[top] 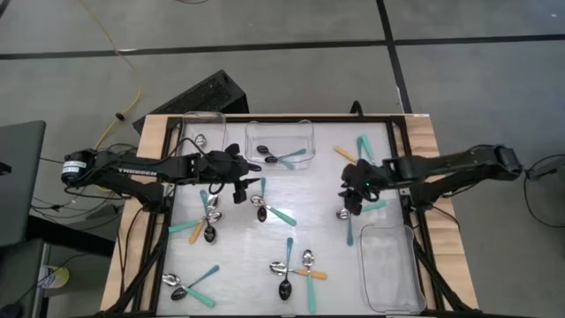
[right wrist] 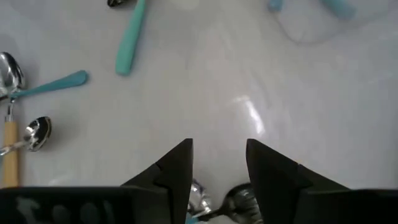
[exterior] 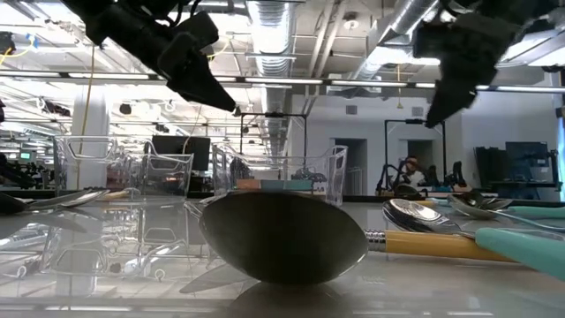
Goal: Sort silverware by color (type)
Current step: Put the green spoon into the bottom transparent bin
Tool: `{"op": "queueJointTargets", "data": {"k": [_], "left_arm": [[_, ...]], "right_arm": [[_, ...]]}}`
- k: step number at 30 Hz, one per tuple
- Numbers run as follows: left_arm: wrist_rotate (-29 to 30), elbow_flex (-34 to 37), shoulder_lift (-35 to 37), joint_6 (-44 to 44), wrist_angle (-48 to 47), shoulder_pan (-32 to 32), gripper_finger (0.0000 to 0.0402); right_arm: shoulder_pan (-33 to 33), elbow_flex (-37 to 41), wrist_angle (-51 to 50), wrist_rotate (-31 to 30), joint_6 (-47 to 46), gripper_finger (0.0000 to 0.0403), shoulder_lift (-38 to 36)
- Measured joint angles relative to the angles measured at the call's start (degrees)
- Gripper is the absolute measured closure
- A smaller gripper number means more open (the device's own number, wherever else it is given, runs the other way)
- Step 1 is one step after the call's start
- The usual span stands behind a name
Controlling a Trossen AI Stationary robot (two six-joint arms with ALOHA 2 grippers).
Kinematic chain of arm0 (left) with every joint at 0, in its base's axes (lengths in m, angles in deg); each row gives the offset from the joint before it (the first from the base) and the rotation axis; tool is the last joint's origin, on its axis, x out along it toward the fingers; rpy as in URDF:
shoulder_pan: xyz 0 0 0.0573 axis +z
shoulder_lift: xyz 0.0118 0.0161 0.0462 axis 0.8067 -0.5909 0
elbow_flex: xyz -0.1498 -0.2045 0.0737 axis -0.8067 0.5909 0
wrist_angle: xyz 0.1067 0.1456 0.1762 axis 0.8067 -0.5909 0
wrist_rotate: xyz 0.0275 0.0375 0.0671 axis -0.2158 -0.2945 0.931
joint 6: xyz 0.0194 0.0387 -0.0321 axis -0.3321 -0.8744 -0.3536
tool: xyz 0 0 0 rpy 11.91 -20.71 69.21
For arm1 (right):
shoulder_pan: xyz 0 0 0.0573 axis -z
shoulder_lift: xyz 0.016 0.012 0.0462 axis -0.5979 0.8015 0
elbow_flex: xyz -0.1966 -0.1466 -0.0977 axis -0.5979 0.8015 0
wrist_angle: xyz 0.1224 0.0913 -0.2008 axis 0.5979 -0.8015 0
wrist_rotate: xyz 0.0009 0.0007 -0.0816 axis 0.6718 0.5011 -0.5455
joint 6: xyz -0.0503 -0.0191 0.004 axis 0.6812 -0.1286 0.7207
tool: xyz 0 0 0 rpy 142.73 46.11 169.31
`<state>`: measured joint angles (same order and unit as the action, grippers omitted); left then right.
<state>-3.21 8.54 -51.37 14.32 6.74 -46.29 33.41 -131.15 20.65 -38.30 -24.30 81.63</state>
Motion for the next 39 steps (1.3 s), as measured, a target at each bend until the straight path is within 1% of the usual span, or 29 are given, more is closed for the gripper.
{"op": "queueJointTargets", "data": {"k": [4,9,12,19,28,31,34,39], "left_arm": [[0.00,0.00,0.00,2.66,1.00,0.00,0.0239],[-0.32,0.00,0.00,6.05,1.08,0.00,0.0239],[-1.78,0.00,0.00,7.87,0.97,-0.01,0.0239],[-5.52,0.00,0.00,10.36,0.80,-0.02,0.0239],[-6.06,0.01,0.00,14.38,0.79,-1.77,0.0239],[-6.08,0.00,0.11,14.52,0.76,-2.64,0.0239],[-5.70,-0.50,0.31,14.56,0.12,-2.86,0.0239],[-2.81,-3.25,0.31,13.74,-1.93,-2.82,0.0239]], "right_arm": [[-1.53,3.58,2.37,0.00,-3.34,0.0232,-2.35],[-2.32,4.11,2.51,-0.07,-4.04,0.0232,-2.52],[-2.39,4.11,3.55,-0.07,-4.49,0.0232,-2.50],[-2.36,4.11,3.33,0.00,-10.18,0.0232,-2.53],[-2.36,4.11,2.88,0.23,-10.57,0.0232,-2.51],[-1.61,4.01,2.62,1.99,-9.59,0.0232,-2.88],[0.28,1.59,-1.78,2.25,-8.86,0.0232,-3.16],[5.15,-3.21,-14.96,0.43,-7.39,0.0232,-3.20]]}}
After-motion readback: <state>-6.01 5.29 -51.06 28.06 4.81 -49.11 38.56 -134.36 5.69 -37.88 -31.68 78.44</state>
